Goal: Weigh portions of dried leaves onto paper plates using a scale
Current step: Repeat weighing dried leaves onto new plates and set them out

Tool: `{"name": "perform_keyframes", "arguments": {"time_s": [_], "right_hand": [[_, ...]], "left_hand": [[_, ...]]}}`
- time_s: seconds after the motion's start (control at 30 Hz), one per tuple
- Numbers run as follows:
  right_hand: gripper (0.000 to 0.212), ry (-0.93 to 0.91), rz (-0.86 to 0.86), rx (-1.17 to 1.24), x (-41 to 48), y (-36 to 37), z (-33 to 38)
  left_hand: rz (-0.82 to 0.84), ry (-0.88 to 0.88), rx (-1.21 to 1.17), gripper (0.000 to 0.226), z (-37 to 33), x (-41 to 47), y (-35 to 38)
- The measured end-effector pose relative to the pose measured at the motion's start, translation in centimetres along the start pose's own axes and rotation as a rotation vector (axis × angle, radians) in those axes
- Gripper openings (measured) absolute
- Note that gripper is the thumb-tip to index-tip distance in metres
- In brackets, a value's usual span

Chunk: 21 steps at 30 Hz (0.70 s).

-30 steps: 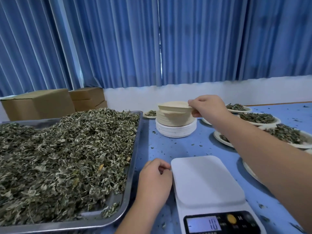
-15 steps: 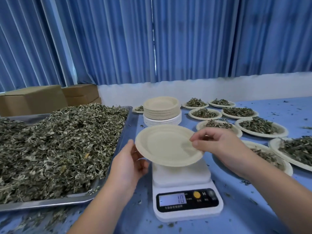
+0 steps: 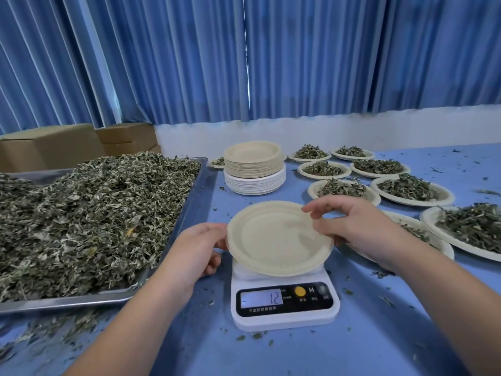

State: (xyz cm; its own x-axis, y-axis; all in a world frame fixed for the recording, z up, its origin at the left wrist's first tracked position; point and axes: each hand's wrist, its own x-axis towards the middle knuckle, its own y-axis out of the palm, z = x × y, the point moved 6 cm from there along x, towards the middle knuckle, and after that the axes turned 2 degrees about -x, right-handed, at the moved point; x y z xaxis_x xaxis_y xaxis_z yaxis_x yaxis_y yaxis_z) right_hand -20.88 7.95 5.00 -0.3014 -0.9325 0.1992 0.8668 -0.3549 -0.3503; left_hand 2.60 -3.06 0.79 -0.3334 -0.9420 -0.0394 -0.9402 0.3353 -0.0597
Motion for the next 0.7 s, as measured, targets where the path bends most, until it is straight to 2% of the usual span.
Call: {"name": "perform_keyframes", "arguments": {"time_s": [0.13,0.27,0.7], "right_hand": [[0.034,0.011,0.059,-0.034,0.1,0.4,-0.4],[0.037,0.026,0.039,-0.03,0.3,0.2,-0.8],[0.009,0.072,-0.197,-0.214,0.8,-1.7,-1.8]], "left_hand": [[-0.001,-0.029,0.059,0.02,0.4,0.2,0.0],[-0.02,-0.048,0.047,0.022,0.7,0.4,-0.1],[-0.051,-0.039,0.012,0.02,1.8,1.2,-0.7]]}}
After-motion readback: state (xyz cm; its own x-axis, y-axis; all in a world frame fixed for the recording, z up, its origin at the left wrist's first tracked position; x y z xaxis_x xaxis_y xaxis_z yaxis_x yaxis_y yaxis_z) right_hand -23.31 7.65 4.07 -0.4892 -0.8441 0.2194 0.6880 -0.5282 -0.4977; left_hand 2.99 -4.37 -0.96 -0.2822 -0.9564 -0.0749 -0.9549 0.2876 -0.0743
